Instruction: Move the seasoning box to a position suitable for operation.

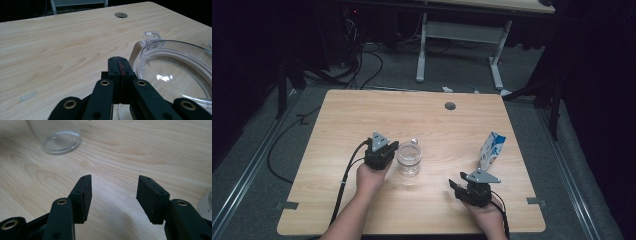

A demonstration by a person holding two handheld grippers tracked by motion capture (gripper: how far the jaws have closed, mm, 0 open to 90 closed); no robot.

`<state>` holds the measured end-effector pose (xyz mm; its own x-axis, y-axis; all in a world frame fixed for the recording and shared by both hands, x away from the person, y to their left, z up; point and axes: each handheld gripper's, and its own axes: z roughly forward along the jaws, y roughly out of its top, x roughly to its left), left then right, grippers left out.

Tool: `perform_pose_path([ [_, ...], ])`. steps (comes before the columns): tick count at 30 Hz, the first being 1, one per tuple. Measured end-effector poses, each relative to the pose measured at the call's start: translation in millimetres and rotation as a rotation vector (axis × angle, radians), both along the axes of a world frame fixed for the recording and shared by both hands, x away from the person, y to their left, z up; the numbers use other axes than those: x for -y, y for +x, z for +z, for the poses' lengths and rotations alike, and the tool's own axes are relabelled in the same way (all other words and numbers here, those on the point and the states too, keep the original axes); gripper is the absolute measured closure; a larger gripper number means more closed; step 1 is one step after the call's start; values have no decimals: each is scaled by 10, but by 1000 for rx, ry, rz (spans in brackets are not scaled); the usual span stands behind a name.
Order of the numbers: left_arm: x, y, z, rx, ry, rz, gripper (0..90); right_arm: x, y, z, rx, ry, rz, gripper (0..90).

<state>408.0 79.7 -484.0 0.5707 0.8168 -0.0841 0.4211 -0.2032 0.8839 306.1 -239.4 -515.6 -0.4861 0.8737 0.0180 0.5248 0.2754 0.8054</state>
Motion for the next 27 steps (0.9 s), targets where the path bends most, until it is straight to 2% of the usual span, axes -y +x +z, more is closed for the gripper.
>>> perform_pose_path([
  [7,-6,-106,-13,9,-7,-18,900,-6,-1,-3,5,-4,2,458],
  [11,10,-226,-22,12,-18,-33,900,-11,-3,-5,5,-8,3,455],
  [12,19,-319,-26,19,-13,-45,900,-7,-6,1,7,-5,2,455],
  [16,8,-429,-13,43,-18,-53,900,1,-10,12,12,-5,-2,455],
  [18,18,-423,-3,59,-8,-45,900,3,-6,13,14,-6,-2,454],
  [23,44,-286,-5,51,6,-15,900,-23,-14,20,16,-6,6,452],
  [27,77,-215,-37,47,-3,-8,900,-24,-11,22,16,-10,8,452],
])
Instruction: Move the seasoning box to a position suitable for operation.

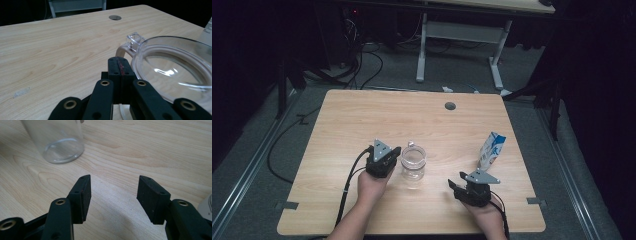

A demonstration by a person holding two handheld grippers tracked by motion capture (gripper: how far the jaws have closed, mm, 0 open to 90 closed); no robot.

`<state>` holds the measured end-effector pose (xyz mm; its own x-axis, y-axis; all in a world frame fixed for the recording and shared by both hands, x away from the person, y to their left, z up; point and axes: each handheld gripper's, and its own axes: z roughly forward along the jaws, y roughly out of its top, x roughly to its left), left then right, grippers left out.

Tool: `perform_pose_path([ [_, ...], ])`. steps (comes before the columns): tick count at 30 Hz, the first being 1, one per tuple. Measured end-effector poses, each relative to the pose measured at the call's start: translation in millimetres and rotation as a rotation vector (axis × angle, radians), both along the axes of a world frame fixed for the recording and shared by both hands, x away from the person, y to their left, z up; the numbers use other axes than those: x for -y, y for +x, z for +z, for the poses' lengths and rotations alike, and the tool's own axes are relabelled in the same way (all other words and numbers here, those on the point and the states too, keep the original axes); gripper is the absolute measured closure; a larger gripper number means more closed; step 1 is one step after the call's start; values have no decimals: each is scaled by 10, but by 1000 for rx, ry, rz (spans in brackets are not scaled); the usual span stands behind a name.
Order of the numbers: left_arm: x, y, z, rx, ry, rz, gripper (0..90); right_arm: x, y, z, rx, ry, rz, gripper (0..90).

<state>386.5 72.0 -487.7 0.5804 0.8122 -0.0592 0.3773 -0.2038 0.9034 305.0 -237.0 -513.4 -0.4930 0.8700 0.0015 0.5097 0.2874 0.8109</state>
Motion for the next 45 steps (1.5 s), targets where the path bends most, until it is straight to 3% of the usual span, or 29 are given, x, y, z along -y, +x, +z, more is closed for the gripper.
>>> perform_pose_path([
  [10,6,-52,-27,5,27,-39,900,15,2,-8,-9,3,-3,443],
  [32,95,-441,-88,14,-5,-93,900,-13,8,-26,-18,-10,16,442],
  [45,172,-572,-110,10,-12,-130,900,-12,11,-30,-19,-14,18,442],
])
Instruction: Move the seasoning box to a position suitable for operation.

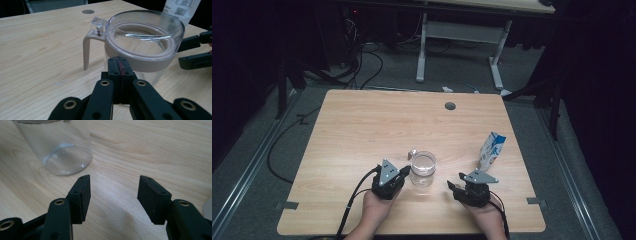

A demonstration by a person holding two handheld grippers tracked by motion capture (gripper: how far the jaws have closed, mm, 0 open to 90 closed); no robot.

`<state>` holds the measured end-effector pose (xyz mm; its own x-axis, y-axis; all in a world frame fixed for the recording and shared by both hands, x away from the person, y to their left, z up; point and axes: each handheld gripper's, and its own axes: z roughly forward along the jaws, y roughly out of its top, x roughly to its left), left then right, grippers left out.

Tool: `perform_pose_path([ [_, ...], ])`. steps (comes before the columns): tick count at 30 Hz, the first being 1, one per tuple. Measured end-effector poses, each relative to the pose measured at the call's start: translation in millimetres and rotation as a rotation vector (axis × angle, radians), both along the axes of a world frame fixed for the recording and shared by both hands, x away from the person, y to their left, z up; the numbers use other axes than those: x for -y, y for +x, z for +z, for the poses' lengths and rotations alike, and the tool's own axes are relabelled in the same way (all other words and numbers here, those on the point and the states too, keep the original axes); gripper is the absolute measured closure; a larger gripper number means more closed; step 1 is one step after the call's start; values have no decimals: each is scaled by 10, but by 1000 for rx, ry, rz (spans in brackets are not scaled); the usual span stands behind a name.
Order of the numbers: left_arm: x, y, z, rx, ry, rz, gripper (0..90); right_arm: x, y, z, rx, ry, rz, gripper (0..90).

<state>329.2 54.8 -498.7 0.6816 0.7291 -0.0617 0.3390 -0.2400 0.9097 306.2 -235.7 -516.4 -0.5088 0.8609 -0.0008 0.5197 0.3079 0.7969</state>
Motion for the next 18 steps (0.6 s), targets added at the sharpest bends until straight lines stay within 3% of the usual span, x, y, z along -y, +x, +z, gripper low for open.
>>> perform_pose_path([
  [11,66,-65,-15,0,-3,-29,898,-1,-2,-4,0,-4,-2,442],
  [18,3,-50,13,10,31,-21,818,10,0,17,0,21,-8,457],
])
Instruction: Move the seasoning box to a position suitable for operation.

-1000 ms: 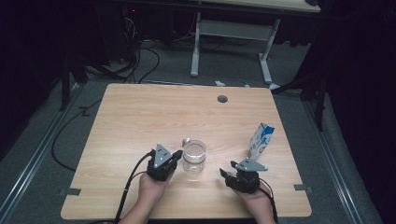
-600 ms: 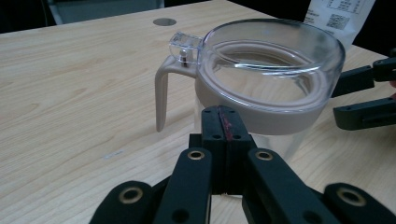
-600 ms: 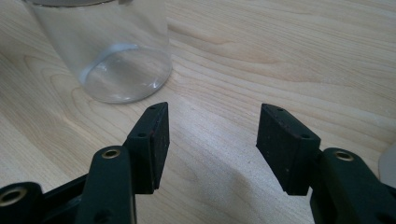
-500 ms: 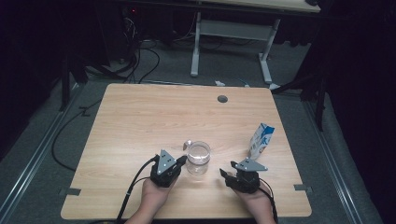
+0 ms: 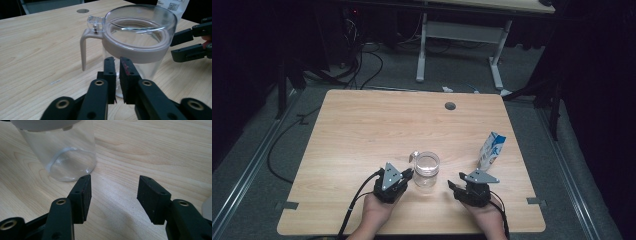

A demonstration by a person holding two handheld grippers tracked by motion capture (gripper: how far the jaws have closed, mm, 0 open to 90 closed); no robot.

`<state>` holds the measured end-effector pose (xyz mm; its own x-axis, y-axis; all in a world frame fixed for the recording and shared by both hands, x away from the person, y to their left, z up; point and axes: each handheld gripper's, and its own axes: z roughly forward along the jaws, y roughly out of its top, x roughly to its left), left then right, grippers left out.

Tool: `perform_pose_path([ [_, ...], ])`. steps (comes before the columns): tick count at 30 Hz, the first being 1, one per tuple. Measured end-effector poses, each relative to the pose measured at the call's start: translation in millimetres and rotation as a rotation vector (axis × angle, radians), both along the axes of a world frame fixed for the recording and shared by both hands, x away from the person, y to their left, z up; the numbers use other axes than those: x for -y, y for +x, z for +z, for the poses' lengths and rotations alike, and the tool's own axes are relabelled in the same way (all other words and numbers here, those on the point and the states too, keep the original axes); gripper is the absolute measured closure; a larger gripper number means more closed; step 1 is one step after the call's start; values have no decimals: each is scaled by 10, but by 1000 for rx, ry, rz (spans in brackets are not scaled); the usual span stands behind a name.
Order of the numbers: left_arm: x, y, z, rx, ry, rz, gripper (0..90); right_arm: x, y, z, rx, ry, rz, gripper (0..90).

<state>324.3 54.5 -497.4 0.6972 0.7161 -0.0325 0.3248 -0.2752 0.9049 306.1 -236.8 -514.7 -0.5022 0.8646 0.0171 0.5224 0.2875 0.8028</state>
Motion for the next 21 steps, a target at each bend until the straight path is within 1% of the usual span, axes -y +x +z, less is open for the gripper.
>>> perform_pose_path([
  [1,-16,14,11,-2,3,3,798,-2,10,12,-7,10,-4,456],
  [4,-75,53,42,9,33,15,757,-16,70,94,12,-6,-20,459],
  [5,-100,77,46,0,33,15,744,-15,93,132,13,8,-30,463],
  [6,-120,107,45,-16,24,17,728,-13,125,166,20,17,-27,464],
  [8,-152,166,45,-47,11,21,698,-36,197,213,20,6,-31,468],
  [9,-159,184,47,-51,14,19,705,-47,235,233,20,5,-29,486],
  [11,-163,203,61,-37,26,23,718,-69,275,260,37,-12,-27,510],
  [12,-176,214,74,-29,20,31,708,-77,295,267,42,-10,-30,510],
  [13,-186,225,83,-35,13,34,701,-78,316,269,44,9,-28,510],
  [14,-195,240,95,-44,3,40,698,-82,319,269,48,14,-25,512],
  [15,-203,254,112,-45,-2,43,689,-92,308,264,49,16,-23,516],
  [16,-200,264,127,-39,-2,46,689,-110,297,253,51,5,-10,512],
  [17,-195,273,139,-40,-6,41,689,-123,282,252,53,-17,-3,510],
  [18,-184,290,166,-45,-3,32,689,-126,268,253,56,-22,0,510],
  [20,-158,300,212,-37,4,30,702,-112,229,252,49,-8,6,521],
  [21,-146,303,229,-35,2,31,711,-103,224,248,50,-13,10,525],
])
